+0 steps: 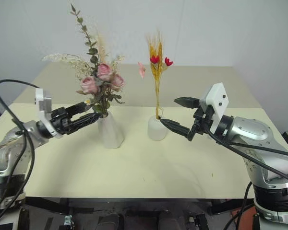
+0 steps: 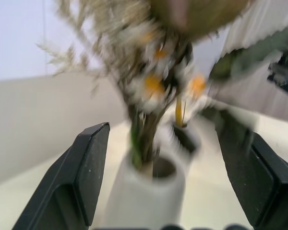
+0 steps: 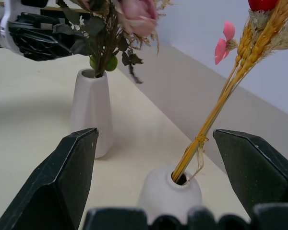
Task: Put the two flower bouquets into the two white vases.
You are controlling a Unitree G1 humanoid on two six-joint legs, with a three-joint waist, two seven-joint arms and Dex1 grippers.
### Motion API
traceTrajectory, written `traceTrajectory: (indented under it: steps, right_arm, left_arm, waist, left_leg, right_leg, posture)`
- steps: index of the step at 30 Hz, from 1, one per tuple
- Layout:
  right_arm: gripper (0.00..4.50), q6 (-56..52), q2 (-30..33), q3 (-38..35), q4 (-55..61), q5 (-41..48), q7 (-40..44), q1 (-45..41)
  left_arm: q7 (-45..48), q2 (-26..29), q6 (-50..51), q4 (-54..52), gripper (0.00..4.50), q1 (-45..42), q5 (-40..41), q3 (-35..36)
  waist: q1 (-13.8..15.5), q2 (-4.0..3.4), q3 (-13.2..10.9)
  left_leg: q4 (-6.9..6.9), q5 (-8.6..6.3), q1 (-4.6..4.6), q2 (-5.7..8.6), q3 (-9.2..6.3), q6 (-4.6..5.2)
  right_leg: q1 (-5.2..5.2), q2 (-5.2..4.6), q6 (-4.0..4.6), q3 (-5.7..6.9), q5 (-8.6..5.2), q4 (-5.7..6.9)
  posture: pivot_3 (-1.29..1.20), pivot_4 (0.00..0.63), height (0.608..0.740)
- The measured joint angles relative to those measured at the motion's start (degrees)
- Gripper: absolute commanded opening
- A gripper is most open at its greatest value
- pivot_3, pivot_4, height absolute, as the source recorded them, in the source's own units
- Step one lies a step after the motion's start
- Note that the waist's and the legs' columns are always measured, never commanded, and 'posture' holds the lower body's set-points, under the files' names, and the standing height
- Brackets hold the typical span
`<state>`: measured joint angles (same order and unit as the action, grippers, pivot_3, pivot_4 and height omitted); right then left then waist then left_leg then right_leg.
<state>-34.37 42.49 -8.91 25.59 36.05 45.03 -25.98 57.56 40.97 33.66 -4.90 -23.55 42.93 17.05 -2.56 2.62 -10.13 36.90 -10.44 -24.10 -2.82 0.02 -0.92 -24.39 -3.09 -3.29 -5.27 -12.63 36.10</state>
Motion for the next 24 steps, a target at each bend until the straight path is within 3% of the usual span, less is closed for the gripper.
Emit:
traceTrajectory:
  steps: [4,12,24]
  right_arm:
    - [4.50,0.0,0.9,0.0,-0.3,0.0,0.6,0.2]
    - [4.50,-0.1,2.5,-1.1,-0.5,0.1,1.0,2.4]
    - [4.50,-2.8,5.5,-5.4,0.3,1.2,-0.1,7.1]
  left_arm:
    - [3.5,7.0,0.2,-1.1,3.82,3.7,0.1,4.1]
    - [6.9,13.3,0.1,-1.8,3.82,8.0,0.0,8.2]
    - [6.9,12.9,1.5,-6.7,3.82,8.7,2.4,8.5]
  waist:
    - [0.1,0.00,0.0]
    - [0.3,-0.01,0.0]
    - [0.1,-0.01,0.0]
  left_leg:
    - [0.00,0.00,0.02,-0.01,0.03,0.00]
    - [0.00,0.00,0.00,-0.02,0.06,0.00]
    - [0.00,0.00,0.02,-0.02,0.07,0.00]
  right_leg:
    - [-0.01,-0.03,0.33,0.01,-0.18,0.00]
    - [-0.01,-0.07,0.38,0.05,-0.22,-0.02]
    - [-0.01,-0.07,0.36,0.04,-0.22,-0.01]
  posture:
    - [0.00,0.150,0.740]
    - [0.00,0.150,0.740]
    - [0.00,0.150,0.740]
